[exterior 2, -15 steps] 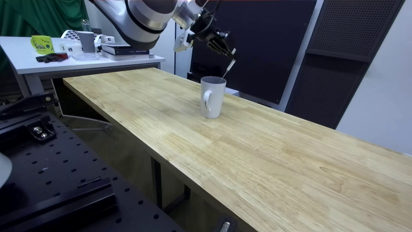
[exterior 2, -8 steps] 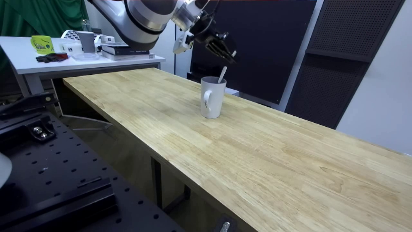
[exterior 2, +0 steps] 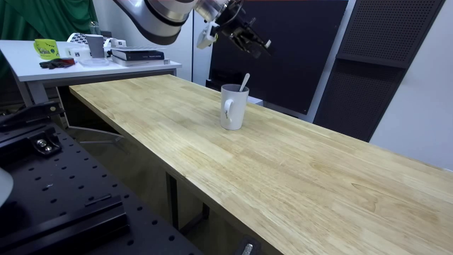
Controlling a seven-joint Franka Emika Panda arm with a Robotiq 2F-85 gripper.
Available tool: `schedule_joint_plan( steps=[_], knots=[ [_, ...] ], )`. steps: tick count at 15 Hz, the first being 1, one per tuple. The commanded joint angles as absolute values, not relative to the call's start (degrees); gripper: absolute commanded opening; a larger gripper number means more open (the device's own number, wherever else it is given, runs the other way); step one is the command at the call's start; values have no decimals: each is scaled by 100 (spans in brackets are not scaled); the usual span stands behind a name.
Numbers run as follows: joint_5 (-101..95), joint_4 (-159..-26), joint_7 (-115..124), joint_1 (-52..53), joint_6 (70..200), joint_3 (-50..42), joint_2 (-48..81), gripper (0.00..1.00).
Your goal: Put the spoon inside the mug
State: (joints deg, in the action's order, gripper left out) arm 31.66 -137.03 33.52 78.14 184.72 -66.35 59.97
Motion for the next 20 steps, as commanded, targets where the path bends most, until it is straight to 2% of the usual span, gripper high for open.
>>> schedule_joint_plan(
  steps=[1,10,15,20],
  knots=[
    [2909,-13884,2875,7943,17881,-7063,5082,100],
    [1497,-13470,1948,7801,15539,-8060,3311,100],
    [597,-13205,1300,7560,14579,-8093,2281,100],
    [-241,-12946,642,7056,13668,-7735,1314,100]
  ],
)
